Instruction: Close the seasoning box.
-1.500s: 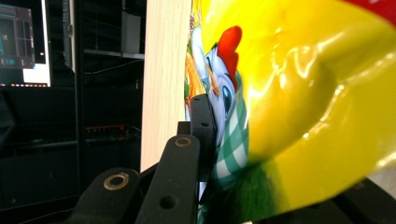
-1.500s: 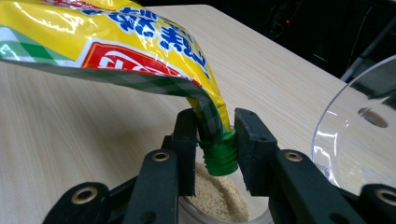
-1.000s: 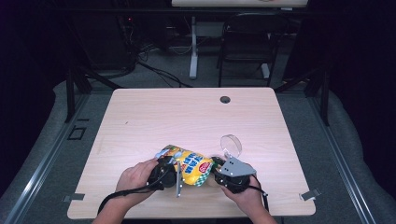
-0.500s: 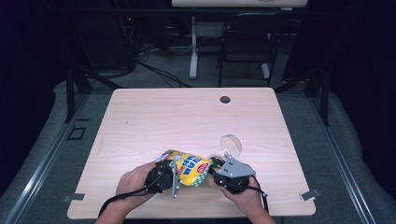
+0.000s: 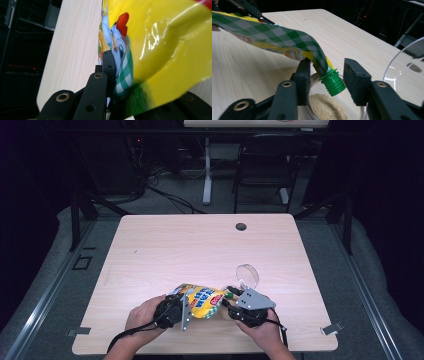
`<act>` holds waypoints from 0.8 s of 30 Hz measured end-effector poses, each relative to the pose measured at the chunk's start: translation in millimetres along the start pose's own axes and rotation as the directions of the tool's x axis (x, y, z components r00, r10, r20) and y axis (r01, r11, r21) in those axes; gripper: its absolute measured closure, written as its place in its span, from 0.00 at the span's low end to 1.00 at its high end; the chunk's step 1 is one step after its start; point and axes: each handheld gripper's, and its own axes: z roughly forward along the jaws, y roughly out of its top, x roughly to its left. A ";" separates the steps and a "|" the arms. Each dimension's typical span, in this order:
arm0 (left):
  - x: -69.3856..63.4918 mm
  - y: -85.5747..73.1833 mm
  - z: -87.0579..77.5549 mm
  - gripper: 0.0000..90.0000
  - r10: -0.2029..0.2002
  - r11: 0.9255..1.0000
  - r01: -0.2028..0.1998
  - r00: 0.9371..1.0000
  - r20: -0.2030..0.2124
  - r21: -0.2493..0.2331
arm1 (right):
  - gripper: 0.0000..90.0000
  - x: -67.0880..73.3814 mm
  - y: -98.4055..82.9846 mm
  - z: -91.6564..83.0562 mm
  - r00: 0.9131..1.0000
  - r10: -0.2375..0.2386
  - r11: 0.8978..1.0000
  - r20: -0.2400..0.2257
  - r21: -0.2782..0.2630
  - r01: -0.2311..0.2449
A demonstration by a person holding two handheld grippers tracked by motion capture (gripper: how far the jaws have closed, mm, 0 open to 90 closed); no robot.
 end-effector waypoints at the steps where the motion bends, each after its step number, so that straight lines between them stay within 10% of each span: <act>1: 0.0 -0.4 0.2 0.97 -0.005 1.000 0.005 1.000 0.004 -0.001 | 0.59 -0.5 -0.2 0.1 1.000 0.002 1.000 0.003 -0.002 -0.002; 24: -0.1 -8.5 6.8 0.97 -0.107 0.993 0.111 0.991 0.084 -0.043 | 0.49 -3.8 -1.9 -3.7 0.999 0.029 0.998 0.022 -0.048 -0.028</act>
